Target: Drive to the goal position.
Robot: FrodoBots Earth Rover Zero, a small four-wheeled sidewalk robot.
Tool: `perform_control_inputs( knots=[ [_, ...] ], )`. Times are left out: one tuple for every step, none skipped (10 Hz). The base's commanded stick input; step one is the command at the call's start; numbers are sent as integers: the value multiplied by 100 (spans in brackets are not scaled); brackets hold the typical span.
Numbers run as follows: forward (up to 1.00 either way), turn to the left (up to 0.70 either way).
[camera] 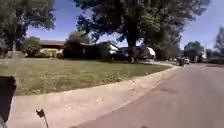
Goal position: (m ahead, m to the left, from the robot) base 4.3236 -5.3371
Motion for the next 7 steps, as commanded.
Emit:
perform_control_inputs(
  knots=[
    [70, -35],
    [70, -35],
    [70, -35],
    [70, -35],
    [70, -35],
    [70, -35],
    [70, -35]
  ],
)
